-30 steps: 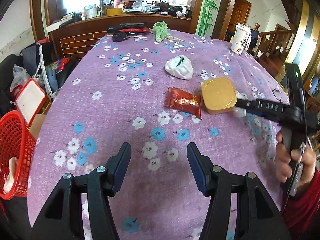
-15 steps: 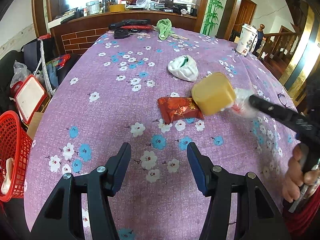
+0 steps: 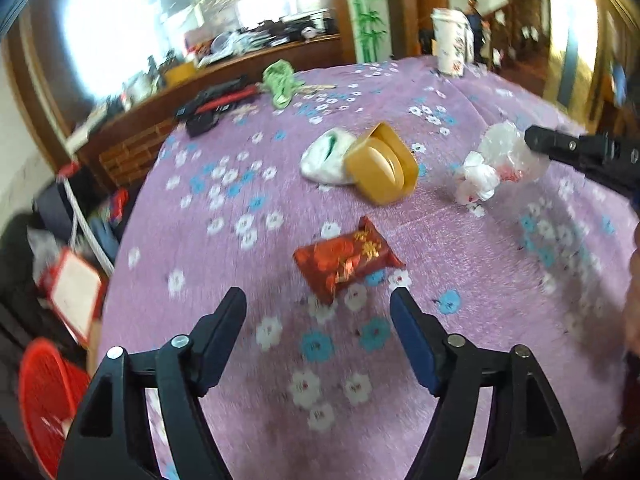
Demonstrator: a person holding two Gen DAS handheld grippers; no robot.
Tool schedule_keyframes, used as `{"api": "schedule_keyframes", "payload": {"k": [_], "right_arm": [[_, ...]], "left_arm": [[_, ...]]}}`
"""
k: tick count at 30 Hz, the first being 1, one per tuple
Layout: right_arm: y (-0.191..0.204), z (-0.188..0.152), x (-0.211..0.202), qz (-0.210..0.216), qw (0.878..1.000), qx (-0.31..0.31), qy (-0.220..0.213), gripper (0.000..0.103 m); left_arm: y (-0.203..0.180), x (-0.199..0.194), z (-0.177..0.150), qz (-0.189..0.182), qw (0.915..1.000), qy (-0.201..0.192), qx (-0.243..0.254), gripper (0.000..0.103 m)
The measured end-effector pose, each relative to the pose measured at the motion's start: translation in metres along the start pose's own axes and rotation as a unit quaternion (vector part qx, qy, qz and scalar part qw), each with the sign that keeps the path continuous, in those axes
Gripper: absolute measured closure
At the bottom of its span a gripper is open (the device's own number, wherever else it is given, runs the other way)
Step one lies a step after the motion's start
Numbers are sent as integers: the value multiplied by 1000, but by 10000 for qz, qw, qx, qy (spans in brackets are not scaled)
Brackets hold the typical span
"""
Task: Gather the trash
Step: 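Grasp the red snack wrapper with the left tool while the right tool grasps the clear plastic bag, then lift the red wrapper and clear plastic bag off the table with both tools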
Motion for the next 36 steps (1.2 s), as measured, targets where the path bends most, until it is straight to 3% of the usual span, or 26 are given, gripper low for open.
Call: {"api": "schedule_keyframes", "payload": {"k": [6,12,14,16,18,24,26,30,33,35,36], "right_arm": [[-5,0,2,0,10000,71,59,98],[-10,0,3,46,9997,193,144,98],[-10,-2,6,103,9993,227,278,98],[-9,-5,11,223,9982,249,492,98],[-6,-10,16,268,9971,191,687,98],[23,-40,40,568,9823,-530,1704,97],[30,-42,39,442,9813,-840,1677,97],[18,-28,29,265,9897,-657,1244,97],[10,-24,29,-90,9926,-573,1068,82],[8,-23,31,-136,9928,-525,1070,62],[7,-23,32,-155,9927,-538,1068,61]], "left_arm": [[-17,29,10,28,9969,-49,790,28],[-22,53,11,50,9962,85,866,28],[-22,58,10,62,9973,138,722,33],[-19,62,8,-24,9985,247,493,57],[-15,64,4,-51,9991,332,245,67],[0,58,-5,-103,9981,384,-465,71],[6,53,-8,-104,9967,352,-721,71],[13,46,-15,-89,9941,212,-1057,71],[19,45,-15,-38,9924,80,-1227,71],[23,44,-16,-75,9908,-1,-1351,71],[25,44,-16,-73,9904,-40,-1378,71]]}}
Point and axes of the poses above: each gripper's, at about its wrist camera, not at the fingertips, and x roughly the way its jaws point, y to its left, z to its top, the point moved 1 cm from there along x, roughly the way its jaws point, and after that the axes turned 10 degrees about -y, right-handed, at the moved point
